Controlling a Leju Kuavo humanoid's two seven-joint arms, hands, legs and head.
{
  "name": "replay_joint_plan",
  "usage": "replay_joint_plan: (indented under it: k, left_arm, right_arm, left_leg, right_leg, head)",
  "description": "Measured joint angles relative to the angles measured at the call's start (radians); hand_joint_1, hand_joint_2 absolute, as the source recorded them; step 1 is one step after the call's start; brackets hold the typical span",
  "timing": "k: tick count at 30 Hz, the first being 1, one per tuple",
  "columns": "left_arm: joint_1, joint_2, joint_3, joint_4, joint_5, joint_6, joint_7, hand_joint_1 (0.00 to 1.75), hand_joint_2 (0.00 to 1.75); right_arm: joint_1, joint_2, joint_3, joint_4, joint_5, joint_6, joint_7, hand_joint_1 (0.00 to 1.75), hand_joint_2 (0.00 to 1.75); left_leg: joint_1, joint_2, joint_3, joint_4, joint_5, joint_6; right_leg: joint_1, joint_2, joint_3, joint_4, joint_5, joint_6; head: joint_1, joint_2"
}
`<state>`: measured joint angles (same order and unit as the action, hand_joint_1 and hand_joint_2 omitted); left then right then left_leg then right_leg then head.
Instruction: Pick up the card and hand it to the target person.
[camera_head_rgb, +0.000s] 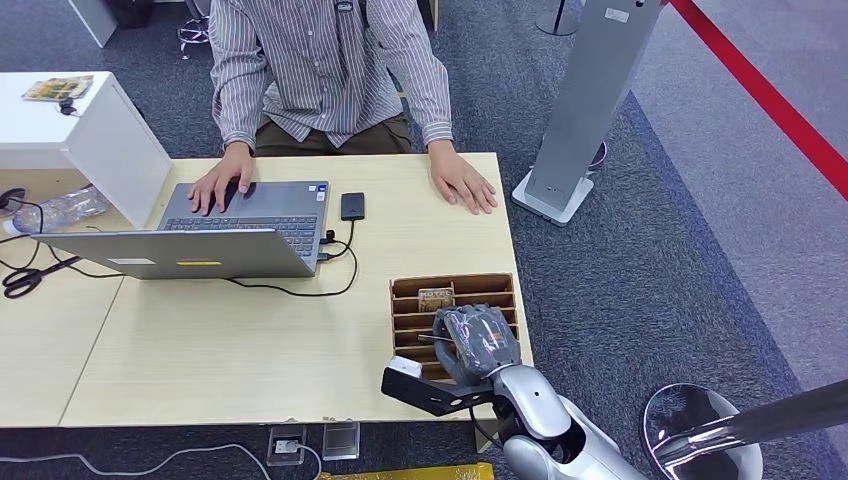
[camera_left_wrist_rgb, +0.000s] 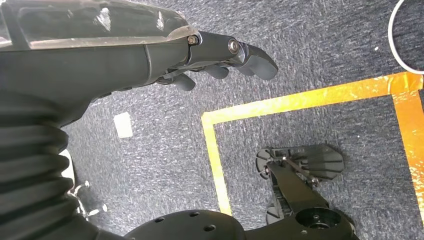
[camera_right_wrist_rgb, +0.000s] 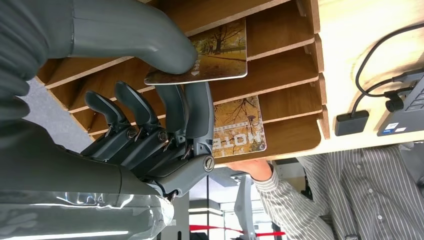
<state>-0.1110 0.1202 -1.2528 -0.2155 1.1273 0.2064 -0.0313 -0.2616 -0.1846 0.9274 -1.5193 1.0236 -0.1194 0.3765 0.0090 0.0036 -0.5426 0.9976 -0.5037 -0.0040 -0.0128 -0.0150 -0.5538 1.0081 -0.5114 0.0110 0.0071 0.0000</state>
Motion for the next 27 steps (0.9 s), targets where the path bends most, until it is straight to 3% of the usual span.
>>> replay_joint_plan:
  k: [5,9,15,19,27]
  left_arm:
    - [0.000,0.000,0.000,0.000,0.000,0.002,0.012,0.00,1.75]
    - [0.000,0.000,0.000,0.000,0.001,-0.003,0.014,0.00,1.75]
    - [0.001,0.000,0.000,0.000,0.011,-0.016,0.013,0.00,1.75]
    - [0.002,0.000,0.000,0.000,0.017,-0.019,0.013,0.00,1.75]
    - [0.002,0.000,0.000,0.000,0.026,-0.020,0.013,0.00,1.75]
  right_arm:
    - [0.003,0.000,0.000,0.001,0.014,-0.027,-0.009,1.62,1.75]
    - [0.006,0.000,-0.005,0.000,-0.008,-0.107,-0.058,1.62,1.75]
    - [0.001,-0.006,-0.048,-0.040,-0.243,-0.230,-0.186,1.62,1.75]
    - [-0.030,-0.039,-0.092,-0.125,-0.373,-0.210,-0.183,1.62,1.75]
    - [-0.117,-0.102,-0.161,-0.288,-0.428,-0.119,-0.128,1.62,1.75]
  left_leg:
    - [0.000,0.000,0.000,0.000,0.000,0.000]
    - [0.000,0.000,0.000,0.000,0.000,0.000]
    - [0.000,0.000,0.000,0.000,0.000,0.000]
    - [0.000,0.000,0.000,0.000,0.000,0.000]
    - [0.000,0.000,0.000,0.000,0.000,0.000]
  right_leg:
    - [0.000,0.000,0.000,0.000,0.000,0.000]
    - [0.000,0.000,0.000,0.000,0.000,0.000]
    - [0.000,0.000,0.000,0.000,0.000,0.000]
    - [0.000,0.000,0.000,0.000,0.000,0.000]
    - [0.000,0.000,0.000,0.000,0.000,0.000]
  head:
    - [0.000,0.000]
    - [0.000,0.000]
    - [0.000,0.000]
    - [0.000,0.000]
    - [0.000,0.000]
